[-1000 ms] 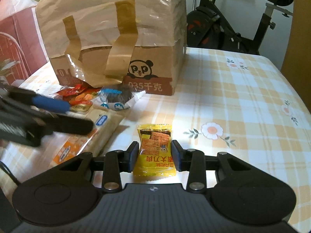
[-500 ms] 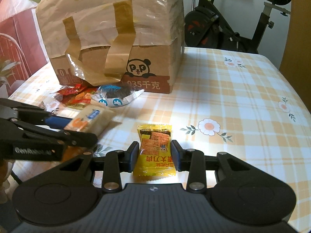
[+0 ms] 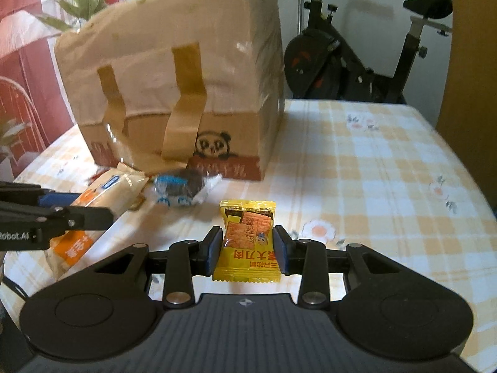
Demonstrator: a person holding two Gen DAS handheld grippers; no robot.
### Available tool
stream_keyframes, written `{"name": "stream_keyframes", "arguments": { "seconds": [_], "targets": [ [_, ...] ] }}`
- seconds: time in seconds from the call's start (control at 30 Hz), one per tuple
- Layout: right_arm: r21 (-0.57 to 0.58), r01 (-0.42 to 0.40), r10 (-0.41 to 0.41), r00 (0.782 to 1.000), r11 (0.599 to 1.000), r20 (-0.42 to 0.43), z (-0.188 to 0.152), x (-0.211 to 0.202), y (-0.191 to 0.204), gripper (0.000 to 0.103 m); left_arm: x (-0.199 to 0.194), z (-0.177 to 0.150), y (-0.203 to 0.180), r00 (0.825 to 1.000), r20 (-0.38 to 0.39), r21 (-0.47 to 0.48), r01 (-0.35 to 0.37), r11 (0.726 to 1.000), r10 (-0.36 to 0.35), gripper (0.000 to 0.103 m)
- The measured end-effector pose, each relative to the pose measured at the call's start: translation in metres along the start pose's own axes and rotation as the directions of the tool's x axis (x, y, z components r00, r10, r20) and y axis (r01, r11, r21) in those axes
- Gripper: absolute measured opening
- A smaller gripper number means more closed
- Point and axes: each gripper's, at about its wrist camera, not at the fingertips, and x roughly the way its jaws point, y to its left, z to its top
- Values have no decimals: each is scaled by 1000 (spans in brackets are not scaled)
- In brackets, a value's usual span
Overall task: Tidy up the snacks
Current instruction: 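Lift the snack bar and biscuit packet over the paper bag with both tools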
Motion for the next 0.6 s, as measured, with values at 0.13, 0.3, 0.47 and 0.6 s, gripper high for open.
{"name": "stream_keyframes", "arguments": {
  "seconds": [0.13,0.3,0.47,0.6],
  "targets": [
    [11,-4,3,999,1000,53,12,-13,-1,38,-18,9,3,998,69,9,-12,1000,11,40],
    [4,-17,16,989,1000,145,35,-34,-1,38,-45,30,11,986,169,3,-3,1000,2,40],
    [-15,-31,34,967,999,253,66,-55,3,38,-70,50,15,967,254,5,7,1000,-8,40],
    [-52,-36,51,943,998,330,91,-71,9,38,-84,72,16,948,318,17,5,1000,-10,40]
  ]
}}
